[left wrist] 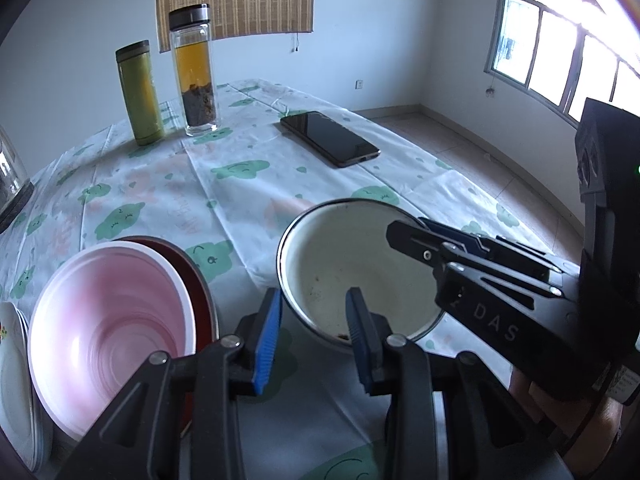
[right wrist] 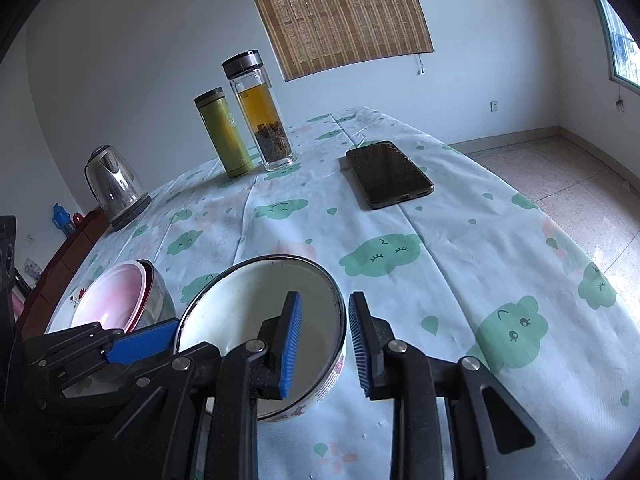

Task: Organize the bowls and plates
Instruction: 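Close both grippers on the white enamel bowl rim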

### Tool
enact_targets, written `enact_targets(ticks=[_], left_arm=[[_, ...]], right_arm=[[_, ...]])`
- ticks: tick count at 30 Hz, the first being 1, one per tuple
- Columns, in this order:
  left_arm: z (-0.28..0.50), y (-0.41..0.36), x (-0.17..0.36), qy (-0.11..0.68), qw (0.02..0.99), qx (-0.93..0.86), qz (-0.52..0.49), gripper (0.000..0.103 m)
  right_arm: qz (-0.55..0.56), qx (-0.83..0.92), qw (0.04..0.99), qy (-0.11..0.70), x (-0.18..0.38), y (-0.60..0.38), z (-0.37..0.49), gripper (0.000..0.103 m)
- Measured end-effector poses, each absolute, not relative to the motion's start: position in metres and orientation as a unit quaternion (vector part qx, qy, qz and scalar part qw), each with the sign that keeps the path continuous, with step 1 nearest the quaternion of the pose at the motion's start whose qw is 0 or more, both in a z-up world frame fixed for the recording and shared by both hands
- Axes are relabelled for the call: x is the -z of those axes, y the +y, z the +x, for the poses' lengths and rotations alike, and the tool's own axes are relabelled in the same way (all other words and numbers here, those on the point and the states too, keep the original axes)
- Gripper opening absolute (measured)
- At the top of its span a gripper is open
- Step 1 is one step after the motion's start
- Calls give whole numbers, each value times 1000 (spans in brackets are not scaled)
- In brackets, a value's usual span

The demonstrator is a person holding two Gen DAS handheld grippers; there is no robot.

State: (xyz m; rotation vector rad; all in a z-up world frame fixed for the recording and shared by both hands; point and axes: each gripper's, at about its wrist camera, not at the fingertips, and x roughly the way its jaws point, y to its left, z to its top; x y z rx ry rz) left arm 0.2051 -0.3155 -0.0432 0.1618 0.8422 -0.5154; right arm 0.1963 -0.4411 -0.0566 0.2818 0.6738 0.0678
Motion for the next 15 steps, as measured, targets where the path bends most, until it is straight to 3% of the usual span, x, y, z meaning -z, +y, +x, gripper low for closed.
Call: enact_targets(ticks=[15], left_arm=[[200,-312,44,387,883,257,70,32]], right_arm=[[133,-25,937,321,54,-440,194,18]])
